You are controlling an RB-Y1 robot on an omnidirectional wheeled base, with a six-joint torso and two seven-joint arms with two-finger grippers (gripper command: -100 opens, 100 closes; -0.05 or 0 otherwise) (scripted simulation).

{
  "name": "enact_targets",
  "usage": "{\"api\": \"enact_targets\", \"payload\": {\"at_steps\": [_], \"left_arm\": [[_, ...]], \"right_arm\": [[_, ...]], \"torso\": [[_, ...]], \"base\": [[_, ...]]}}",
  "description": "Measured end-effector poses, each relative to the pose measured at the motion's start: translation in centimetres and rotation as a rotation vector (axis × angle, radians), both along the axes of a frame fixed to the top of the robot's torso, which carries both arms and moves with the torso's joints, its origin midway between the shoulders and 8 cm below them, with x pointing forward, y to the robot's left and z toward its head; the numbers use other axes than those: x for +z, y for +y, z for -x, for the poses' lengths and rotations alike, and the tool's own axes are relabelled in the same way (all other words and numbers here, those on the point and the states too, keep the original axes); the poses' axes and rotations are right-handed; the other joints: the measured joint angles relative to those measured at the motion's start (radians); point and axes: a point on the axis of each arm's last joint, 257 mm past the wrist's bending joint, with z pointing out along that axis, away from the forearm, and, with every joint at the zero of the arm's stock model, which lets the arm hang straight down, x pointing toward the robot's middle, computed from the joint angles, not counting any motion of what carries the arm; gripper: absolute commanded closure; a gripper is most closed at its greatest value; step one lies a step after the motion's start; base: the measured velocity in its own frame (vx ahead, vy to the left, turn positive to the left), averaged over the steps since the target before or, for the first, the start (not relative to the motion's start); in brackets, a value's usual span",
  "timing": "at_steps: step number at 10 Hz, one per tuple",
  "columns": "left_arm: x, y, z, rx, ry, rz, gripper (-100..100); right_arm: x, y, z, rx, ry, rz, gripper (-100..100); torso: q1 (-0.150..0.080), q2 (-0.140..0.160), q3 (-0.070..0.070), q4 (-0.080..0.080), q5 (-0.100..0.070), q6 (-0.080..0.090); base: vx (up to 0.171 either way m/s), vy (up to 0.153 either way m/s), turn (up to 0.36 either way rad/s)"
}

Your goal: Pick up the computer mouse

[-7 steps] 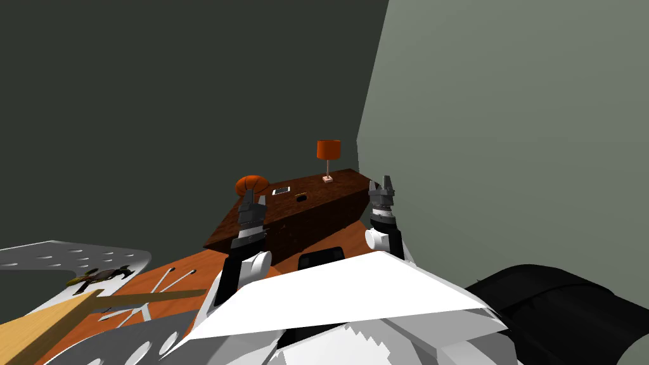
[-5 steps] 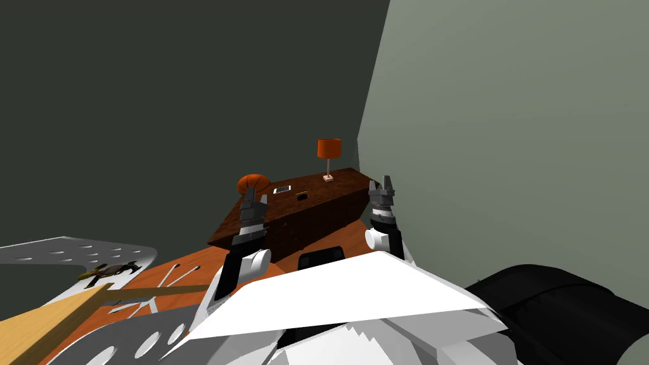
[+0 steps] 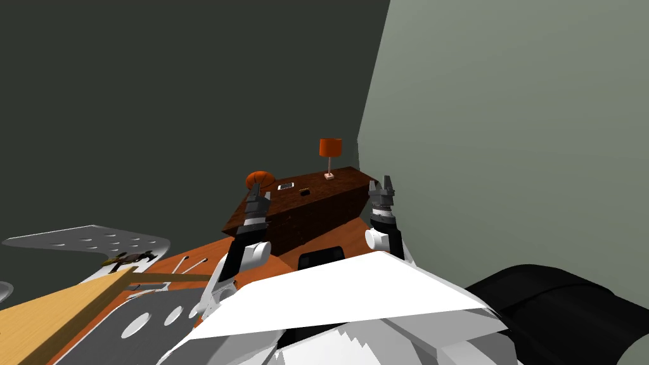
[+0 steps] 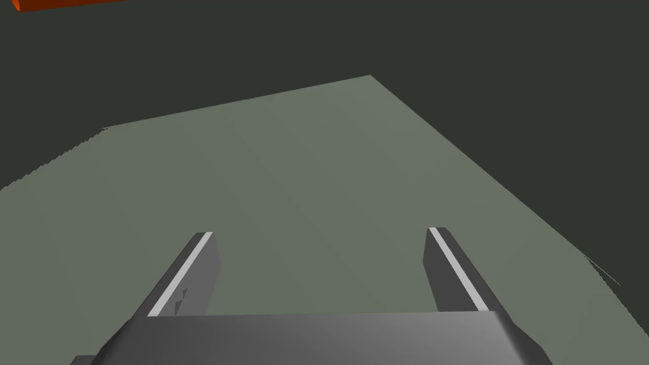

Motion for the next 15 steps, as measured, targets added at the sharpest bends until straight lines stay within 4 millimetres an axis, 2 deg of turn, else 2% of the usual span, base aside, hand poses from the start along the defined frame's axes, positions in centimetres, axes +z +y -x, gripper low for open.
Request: {"api": "enact_targets", "payload": {"at_steps": [11, 15], "left_arm": [[-1.3, 0.3, -7.0, -0.04, 0.156, 0.085, -100], [-2.5, 0.6, -9.9, -0.048, 0.235, 0.128, -100]], "right_arm": [[0.0, 0.0, 0.0, 0.0, 0.0, 0.0, 0], [0.0, 0.0, 0.0, 0.0, 0.0, 0.0, 0]], "torso": [[0.0, -0.002, -0.001, 0.0, 0.0, 0.0], [-0.001, -0.002, -0.001, -0.001, 0.0, 0.0]], "base": [[-0.069, 0.029, -0.007], [-0.056, 0.019, -0.028]]}}
